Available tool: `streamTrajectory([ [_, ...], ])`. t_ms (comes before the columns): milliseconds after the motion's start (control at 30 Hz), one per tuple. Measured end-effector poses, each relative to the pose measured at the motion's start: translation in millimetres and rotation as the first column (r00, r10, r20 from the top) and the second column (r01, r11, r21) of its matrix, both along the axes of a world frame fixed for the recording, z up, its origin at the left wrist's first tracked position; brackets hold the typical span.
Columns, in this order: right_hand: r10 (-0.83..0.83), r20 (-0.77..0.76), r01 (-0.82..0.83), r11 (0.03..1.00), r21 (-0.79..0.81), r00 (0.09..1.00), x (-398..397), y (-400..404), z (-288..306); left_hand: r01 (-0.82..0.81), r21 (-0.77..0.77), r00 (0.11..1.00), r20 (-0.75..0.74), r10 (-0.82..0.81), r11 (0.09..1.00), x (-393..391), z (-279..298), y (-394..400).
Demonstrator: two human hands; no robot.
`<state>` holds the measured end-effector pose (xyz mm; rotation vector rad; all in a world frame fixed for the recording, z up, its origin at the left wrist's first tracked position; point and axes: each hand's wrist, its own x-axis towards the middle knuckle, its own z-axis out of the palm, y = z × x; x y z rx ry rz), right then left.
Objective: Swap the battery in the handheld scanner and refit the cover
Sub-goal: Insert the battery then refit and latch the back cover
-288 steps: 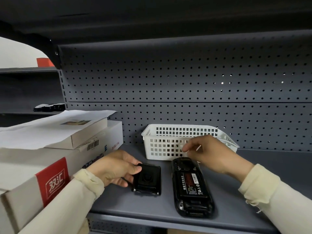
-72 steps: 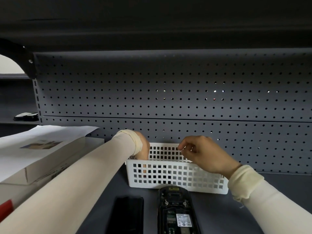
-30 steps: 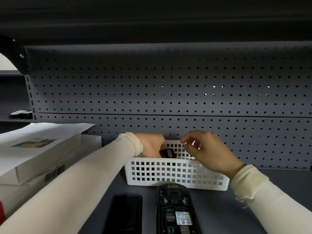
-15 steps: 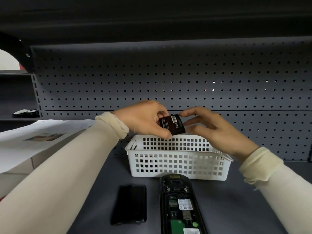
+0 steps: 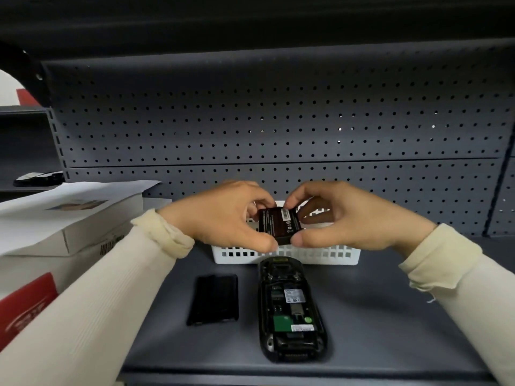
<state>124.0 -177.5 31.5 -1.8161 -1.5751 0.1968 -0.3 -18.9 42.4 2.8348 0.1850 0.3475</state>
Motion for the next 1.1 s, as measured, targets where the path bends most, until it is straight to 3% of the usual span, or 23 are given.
streamTrajectory([
  [167, -0.017, -0.001, 0.017, 0.998, -0.052, 1.000, -8, -5, -20, 0.012, -0.078, 1.000, -0.026, -0.014, 0.997, -13, -28, 0],
  [400, 0.057, -0.272, -0.090, 0.990, -0.111, 0.961, -9, -13, -49, 0.016, -0.144, 0.998, -0.054, -0.024, 0.989, -21, -59, -1],
  [667, -0.016, -0.090, 0.001, 0.988, -0.157, 0.996, -10, -17, -58, 0.058, -0.115, 0.993, -0.091, -0.069, 0.992, -22, -71, -3],
  [1100, -0.045, -0.017, 0.041, 0.985, -0.170, 0.999, -11, -24, -66, 0.090, -0.098, 0.993, -0.066, -0.097, 0.991, -25, -77, -5],
])
